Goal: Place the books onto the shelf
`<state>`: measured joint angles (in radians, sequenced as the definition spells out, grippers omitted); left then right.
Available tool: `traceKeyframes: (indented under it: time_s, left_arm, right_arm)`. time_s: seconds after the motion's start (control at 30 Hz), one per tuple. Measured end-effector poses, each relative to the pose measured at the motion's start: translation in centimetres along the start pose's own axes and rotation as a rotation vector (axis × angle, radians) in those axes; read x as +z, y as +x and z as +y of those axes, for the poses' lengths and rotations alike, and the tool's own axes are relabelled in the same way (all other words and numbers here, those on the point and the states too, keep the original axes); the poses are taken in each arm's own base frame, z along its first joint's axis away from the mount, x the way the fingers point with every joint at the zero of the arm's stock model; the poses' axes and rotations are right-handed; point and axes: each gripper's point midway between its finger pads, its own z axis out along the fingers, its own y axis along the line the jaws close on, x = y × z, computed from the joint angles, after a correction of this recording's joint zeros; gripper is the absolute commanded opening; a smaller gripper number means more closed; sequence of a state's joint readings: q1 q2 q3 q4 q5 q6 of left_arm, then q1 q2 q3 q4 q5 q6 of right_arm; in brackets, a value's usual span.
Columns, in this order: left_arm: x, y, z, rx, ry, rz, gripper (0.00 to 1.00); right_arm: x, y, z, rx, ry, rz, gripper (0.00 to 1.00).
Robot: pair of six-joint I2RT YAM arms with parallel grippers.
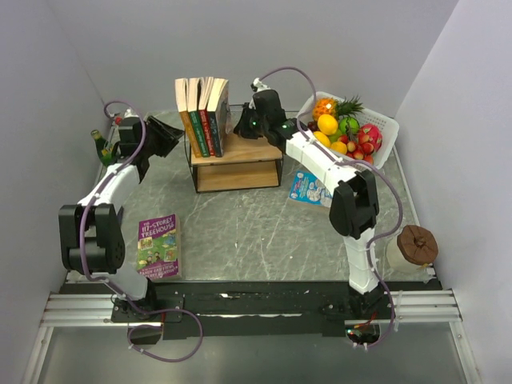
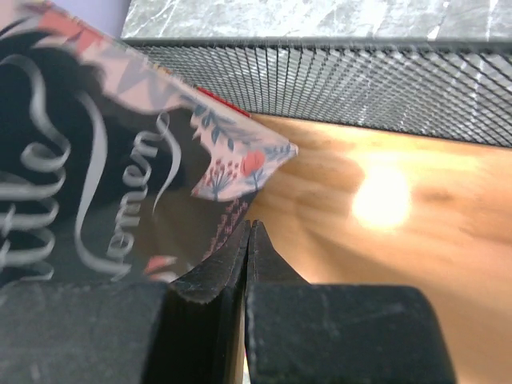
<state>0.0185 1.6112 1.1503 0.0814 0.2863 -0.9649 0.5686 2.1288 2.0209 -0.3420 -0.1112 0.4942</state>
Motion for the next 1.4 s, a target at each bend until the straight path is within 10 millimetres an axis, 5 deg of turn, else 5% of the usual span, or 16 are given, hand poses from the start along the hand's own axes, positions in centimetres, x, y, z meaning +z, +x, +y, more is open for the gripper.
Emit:
traceKeyframes:
  time_s: [0.2,0.37,0.57,0.67,0.8,0.93,1.03,1.4]
  left_arm:
    - [-1.6,0.0,0.6,0.005,-0.043,-0.029,0.53]
    - [-5.0,-0.5,1.3,0.007,-0.116,-0.102,0.59]
    - [-11.3,-1.3,2.8,0.001,-0.236,-0.251,0.57]
    - [-14.5,-0.7,5.2,-0.013,-0.324,-0.309,0.53]
    - [-17.0,1.6,10.2,-0.056,-0.494,-0.319,0.52]
    - [-19.3,4.1,15.9,-0.083,-0.706,-0.287,0.52]
    - [-21.1,4.1,18.3,-0.096,-0.815,-0.295,0.52]
    - [-21.8,5.9,21.3,-0.177,-0.929,-0.189,0.51]
  right_arm:
    - [-2.7,0.7,-0.6,-0.014,0.03,-0.008,0.0]
    - [-6.5,3.0,-1.9,-0.027,0.094,-0.019,0.05]
    - [-11.3,8.8,-1.8,-0.028,0.101,-0.009,0.16]
    - [-12.5,13.4,0.5,-0.058,0.047,0.048,0.36]
    - [-12.8,20.3,5.5,-0.075,-0.116,0.184,0.63]
    - [-12.0,25.7,9.3,-0.054,-0.247,0.315,0.73]
    - [-10.8,28.7,10.7,-0.024,-0.291,0.399,0.78]
    - [-6.5,31.2,18.1,0.009,-0.431,0.492,0.8]
